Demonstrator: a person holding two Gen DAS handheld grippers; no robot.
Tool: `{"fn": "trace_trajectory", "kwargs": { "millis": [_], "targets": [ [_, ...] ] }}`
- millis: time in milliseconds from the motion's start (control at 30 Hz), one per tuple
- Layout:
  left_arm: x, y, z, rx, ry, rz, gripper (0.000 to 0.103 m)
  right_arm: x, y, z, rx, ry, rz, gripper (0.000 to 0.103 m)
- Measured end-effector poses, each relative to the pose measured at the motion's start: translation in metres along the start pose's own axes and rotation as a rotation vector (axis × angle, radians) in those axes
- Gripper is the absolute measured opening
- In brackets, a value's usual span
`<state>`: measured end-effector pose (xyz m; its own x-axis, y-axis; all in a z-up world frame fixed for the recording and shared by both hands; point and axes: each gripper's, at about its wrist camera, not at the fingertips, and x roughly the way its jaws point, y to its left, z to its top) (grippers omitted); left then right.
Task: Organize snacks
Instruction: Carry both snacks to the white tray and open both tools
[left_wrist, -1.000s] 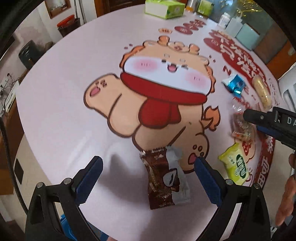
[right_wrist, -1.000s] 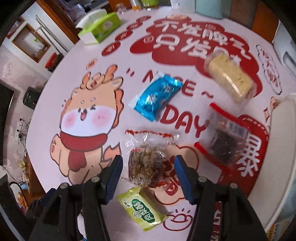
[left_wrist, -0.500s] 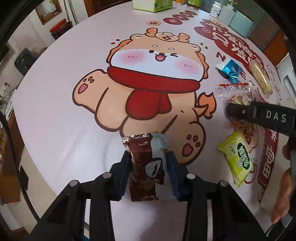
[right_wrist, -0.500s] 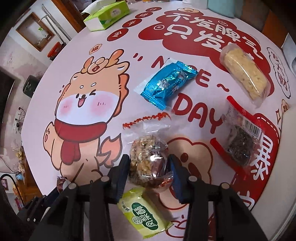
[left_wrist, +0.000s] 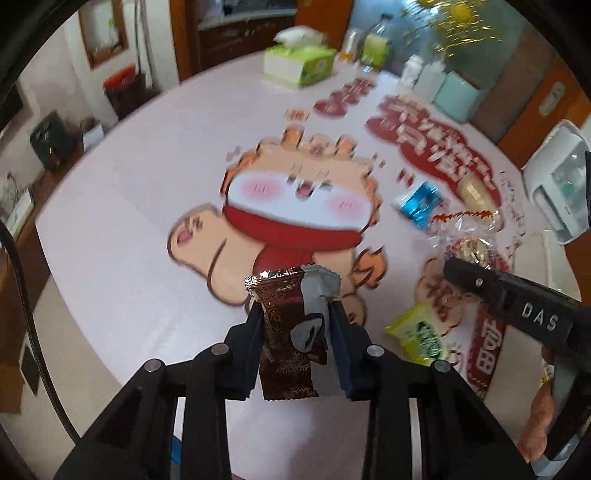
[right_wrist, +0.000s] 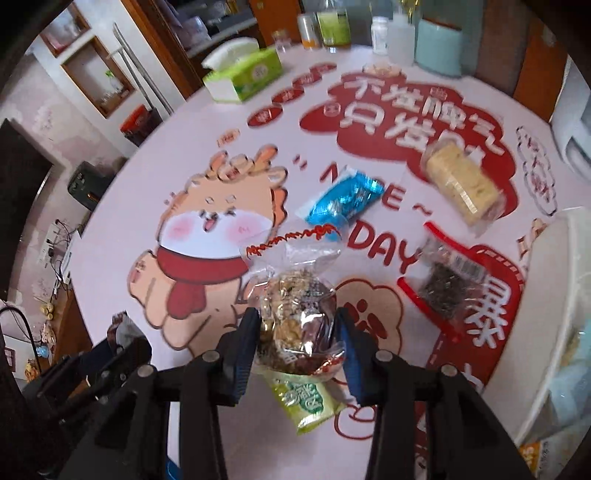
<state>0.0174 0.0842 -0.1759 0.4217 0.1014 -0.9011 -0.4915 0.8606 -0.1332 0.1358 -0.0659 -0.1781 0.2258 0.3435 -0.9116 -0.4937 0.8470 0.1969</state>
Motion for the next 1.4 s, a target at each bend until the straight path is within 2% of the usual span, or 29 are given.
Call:
{"fn": "trace_trajectory", "kwargs": {
  "millis": [133, 300, 467, 667, 867, 1000, 1267, 1400],
  "targets": [
    [-0.042, -0.02, 0.006, 0.08, -0.089, 0.007, 0.032, -0.034, 0.002, -0.002, 0.003, -0.072, 0.01, 0.042],
    [-0.08, -0.06, 0.012, 0.184, -0.174, -0.019, 0.032, -0.092, -0.021, -0.021, 0.035, -0.176, 0.0, 0.042],
    [-0.113, -0.117, 0.014, 0.317, -0.249, -0.086, 0.032, -0.143, -0.053, -0.047, 0.1, -0.278, -0.063, 0.042],
    [-0.139, -0.189, 0.01, 0.475, -0.339, -0.151, 0.032, -0.193, -0.104, -0.084, 0.242, -0.372, -0.155, 0.042],
    [-0.147, -0.25, 0.011, 0.587, -0.374, -0.198, 0.032, -0.227, -0.142, -0.116, 0.354, -0.438, -0.249, 0.042],
    [-0.148, -0.29, 0.01, 0.654, -0.398, -0.201, 0.032, -0.242, -0.162, -0.133, 0.427, -0.472, -0.307, 0.042],
    [-0.128, -0.359, 0.002, 0.774, -0.352, -0.222, 0.032, -0.236, -0.193, -0.152, 0.512, -0.462, -0.381, 0.042],
    [-0.102, -0.387, -0.009, 0.85, -0.29, -0.23, 0.032, -0.222, -0.207, -0.159, 0.544, -0.423, -0.395, 0.043]
  ]
}}
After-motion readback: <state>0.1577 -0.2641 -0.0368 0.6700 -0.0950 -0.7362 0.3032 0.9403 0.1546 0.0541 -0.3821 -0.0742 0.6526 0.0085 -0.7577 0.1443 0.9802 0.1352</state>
